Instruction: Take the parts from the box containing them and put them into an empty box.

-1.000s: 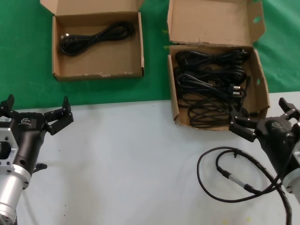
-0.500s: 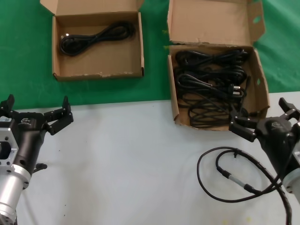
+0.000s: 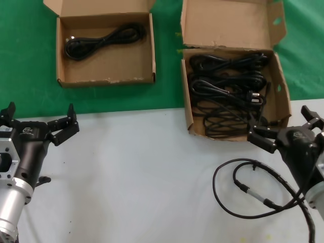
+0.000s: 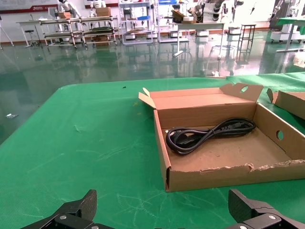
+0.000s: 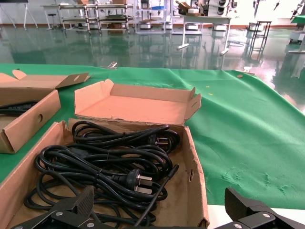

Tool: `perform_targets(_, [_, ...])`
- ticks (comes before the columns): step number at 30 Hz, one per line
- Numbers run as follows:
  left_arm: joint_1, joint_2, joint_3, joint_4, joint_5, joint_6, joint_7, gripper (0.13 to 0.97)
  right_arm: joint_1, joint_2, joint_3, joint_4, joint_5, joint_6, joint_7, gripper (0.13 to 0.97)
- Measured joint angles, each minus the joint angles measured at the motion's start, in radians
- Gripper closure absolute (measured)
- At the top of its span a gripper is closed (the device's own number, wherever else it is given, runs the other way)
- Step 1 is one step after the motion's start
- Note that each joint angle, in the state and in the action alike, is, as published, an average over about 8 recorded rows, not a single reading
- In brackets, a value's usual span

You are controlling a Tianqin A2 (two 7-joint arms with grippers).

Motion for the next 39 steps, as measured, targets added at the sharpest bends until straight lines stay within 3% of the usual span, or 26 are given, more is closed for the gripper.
perform_targets(39, [0.0,0.0,0.0,0.0,0.0,0.0,0.0,0.132,0.0,0.0,0.0,0.0,0.0,0.0,0.0,0.129])
